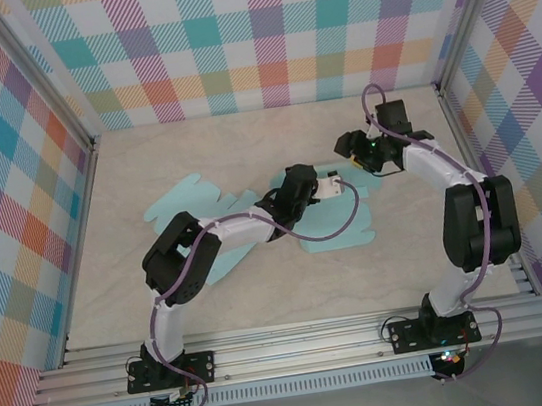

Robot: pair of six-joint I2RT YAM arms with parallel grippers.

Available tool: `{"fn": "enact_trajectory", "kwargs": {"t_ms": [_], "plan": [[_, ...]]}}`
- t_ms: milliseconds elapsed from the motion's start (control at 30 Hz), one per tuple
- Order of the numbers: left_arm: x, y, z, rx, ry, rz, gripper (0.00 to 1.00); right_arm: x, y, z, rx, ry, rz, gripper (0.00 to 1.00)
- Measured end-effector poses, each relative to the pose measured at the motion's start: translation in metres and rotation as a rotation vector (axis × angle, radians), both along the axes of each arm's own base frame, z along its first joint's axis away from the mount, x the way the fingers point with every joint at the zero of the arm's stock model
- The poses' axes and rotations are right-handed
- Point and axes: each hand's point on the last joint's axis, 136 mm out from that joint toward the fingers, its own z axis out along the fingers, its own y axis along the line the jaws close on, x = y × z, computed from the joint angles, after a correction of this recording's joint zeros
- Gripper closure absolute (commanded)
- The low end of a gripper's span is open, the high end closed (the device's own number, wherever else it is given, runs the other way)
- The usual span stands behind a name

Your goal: Fold the paper box

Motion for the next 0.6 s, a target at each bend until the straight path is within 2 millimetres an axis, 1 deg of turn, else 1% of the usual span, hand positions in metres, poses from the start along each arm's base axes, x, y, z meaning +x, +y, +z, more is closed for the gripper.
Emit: {"fn": "enact_trajectory", "kwargs": {"t_ms": [133, 267, 433, 500, 600], "plan": [[-0.003, -0.002, -0.001, 0.009, -0.003, -0.009, 1.0, -0.001, -0.007, -0.002, -0.045, 0.0, -0.017, 0.36], [-0.002, -0.003, 0.002, 0.001, -0.015, -0.011, 1.0, -0.003, -0.012, -0.003, -0.075, 0.004, -0.032, 0.33], [-0.001, -0.003, 0.005, -0.005, -0.024, -0.008, 1.0, -0.015, -0.018, -0.01, -0.097, 0.036, -0.046, 0.3], [-0.001, -0.004, 0.006, -0.007, -0.029, -0.009, 1.0, -0.018, -0.018, -0.012, -0.096, 0.04, -0.044, 0.31], [0.0, -0.004, 0.007, -0.013, -0.033, -0.009, 1.0, -0.021, -0.015, -0.014, -0.075, 0.046, -0.037, 0.34]]}}
